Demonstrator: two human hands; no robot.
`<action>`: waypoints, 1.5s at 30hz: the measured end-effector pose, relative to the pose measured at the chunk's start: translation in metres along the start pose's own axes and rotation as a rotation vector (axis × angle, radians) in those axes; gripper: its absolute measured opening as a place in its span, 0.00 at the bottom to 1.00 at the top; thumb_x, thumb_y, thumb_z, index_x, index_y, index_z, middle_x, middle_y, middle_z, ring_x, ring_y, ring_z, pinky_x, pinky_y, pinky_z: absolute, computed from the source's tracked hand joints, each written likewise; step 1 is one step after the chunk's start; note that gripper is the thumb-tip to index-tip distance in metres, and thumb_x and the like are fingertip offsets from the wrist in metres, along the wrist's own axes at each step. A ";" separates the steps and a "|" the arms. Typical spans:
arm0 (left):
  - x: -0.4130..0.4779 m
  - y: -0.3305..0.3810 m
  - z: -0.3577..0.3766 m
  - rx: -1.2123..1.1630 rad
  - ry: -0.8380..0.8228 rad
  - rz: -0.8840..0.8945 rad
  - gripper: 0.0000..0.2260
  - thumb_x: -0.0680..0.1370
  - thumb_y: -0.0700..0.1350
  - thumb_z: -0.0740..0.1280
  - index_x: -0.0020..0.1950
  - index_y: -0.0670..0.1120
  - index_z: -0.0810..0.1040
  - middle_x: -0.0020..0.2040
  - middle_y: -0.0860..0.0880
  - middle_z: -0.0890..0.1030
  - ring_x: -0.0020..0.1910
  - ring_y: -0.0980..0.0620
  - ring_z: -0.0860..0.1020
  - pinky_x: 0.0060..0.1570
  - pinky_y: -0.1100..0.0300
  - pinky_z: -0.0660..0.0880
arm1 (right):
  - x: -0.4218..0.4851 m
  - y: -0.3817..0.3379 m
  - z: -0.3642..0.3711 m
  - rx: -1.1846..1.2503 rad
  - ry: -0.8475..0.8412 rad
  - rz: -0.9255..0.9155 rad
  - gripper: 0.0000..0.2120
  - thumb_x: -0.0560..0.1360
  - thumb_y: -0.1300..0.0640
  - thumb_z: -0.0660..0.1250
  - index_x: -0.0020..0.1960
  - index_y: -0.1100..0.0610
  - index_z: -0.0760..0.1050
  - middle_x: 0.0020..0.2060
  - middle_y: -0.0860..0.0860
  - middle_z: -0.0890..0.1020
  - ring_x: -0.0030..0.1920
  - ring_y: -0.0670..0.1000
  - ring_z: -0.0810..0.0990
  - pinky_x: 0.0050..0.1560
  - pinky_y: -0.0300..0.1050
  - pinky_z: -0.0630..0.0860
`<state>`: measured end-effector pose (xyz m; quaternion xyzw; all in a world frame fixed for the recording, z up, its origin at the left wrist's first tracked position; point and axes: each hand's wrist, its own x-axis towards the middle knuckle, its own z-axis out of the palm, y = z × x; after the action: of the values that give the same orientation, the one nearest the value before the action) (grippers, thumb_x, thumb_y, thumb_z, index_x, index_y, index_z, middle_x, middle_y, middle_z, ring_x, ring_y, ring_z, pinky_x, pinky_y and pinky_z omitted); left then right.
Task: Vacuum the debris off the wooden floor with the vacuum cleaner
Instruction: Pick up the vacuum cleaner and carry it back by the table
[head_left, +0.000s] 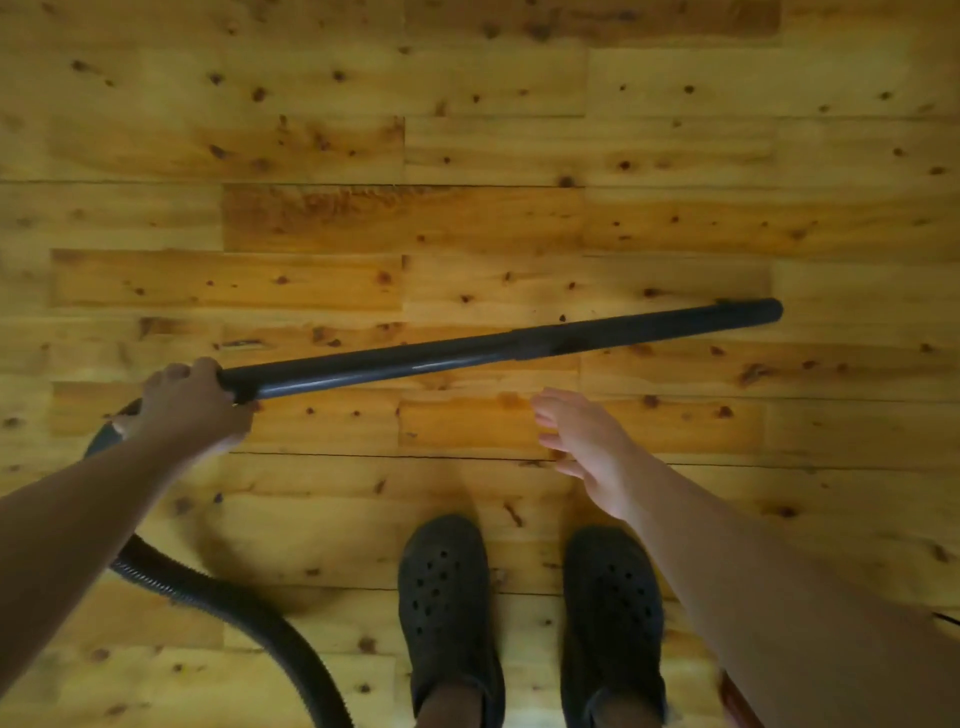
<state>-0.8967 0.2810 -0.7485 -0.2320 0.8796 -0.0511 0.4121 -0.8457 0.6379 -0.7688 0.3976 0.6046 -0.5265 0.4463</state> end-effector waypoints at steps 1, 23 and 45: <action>0.007 0.002 0.002 -0.005 -0.014 0.006 0.23 0.76 0.52 0.69 0.66 0.44 0.67 0.61 0.38 0.69 0.59 0.36 0.71 0.59 0.34 0.72 | 0.006 0.001 0.001 0.007 -0.010 0.000 0.24 0.80 0.44 0.61 0.74 0.46 0.64 0.69 0.48 0.72 0.64 0.51 0.73 0.63 0.51 0.69; -0.168 0.134 -0.138 -0.444 -0.150 0.532 0.29 0.83 0.57 0.57 0.81 0.53 0.51 0.80 0.51 0.53 0.78 0.45 0.56 0.71 0.48 0.63 | -0.147 -0.087 -0.042 0.294 0.052 -0.152 0.21 0.82 0.42 0.56 0.72 0.49 0.67 0.61 0.45 0.75 0.61 0.50 0.74 0.63 0.53 0.68; -0.566 0.175 -0.286 -0.283 -0.264 1.169 0.27 0.82 0.60 0.54 0.80 0.57 0.52 0.72 0.58 0.66 0.47 0.74 0.76 0.31 0.75 0.69 | -0.545 -0.010 -0.173 0.919 0.460 -0.417 0.23 0.83 0.42 0.53 0.73 0.49 0.68 0.71 0.48 0.71 0.68 0.51 0.70 0.71 0.54 0.63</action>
<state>-0.8617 0.6622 -0.2136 0.2318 0.8012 0.3296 0.4425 -0.7206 0.8026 -0.2356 0.5282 0.4602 -0.7130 -0.0302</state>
